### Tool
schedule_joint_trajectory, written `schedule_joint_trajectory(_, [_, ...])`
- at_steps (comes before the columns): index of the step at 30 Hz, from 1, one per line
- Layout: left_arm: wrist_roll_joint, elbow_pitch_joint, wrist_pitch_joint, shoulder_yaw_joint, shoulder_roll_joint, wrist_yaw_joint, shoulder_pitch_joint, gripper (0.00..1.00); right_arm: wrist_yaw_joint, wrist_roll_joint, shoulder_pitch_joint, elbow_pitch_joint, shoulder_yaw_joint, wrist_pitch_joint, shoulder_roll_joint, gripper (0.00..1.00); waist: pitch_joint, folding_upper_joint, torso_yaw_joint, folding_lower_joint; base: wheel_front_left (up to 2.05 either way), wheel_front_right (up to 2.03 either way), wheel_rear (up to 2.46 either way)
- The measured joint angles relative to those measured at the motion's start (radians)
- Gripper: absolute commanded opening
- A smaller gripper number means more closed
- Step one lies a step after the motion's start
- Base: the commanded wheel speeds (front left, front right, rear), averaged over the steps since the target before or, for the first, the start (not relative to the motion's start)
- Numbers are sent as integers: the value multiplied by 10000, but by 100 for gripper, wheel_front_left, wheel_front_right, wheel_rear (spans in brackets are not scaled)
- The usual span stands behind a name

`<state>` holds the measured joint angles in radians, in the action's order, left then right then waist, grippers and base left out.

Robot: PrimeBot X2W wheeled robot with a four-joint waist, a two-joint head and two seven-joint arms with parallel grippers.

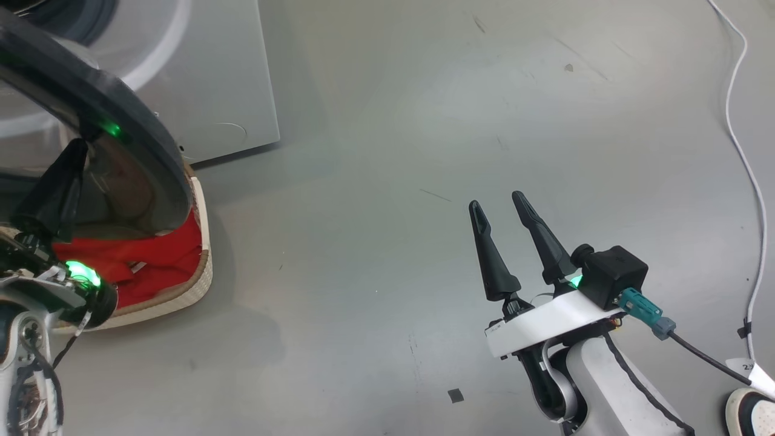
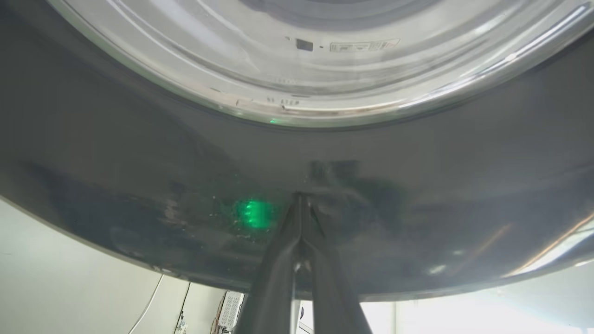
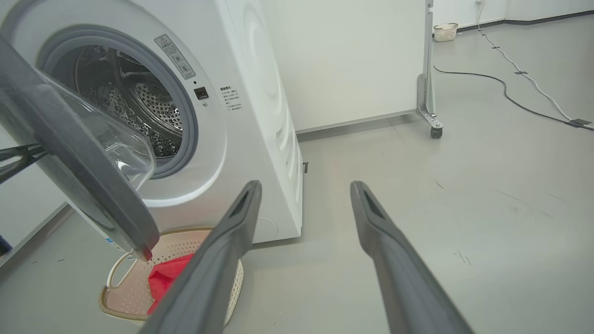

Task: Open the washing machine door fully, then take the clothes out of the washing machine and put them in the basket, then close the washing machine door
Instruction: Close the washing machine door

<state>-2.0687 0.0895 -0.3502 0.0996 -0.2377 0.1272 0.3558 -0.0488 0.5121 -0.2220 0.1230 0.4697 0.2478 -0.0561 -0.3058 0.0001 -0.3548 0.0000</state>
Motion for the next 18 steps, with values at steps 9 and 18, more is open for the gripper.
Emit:
schedule_joint_trajectory(9, [370,399,408,-564,272,0,441,0,163,79,12,-92,-44,0,2,100,-74,0,-317,0,0,0,0])
schedule_joint_trajectory(18, [376,732,537,-817,428,0,602,0,236,77,62,-117,-192,0,12,100,34,0,-260,0,0,0,0])
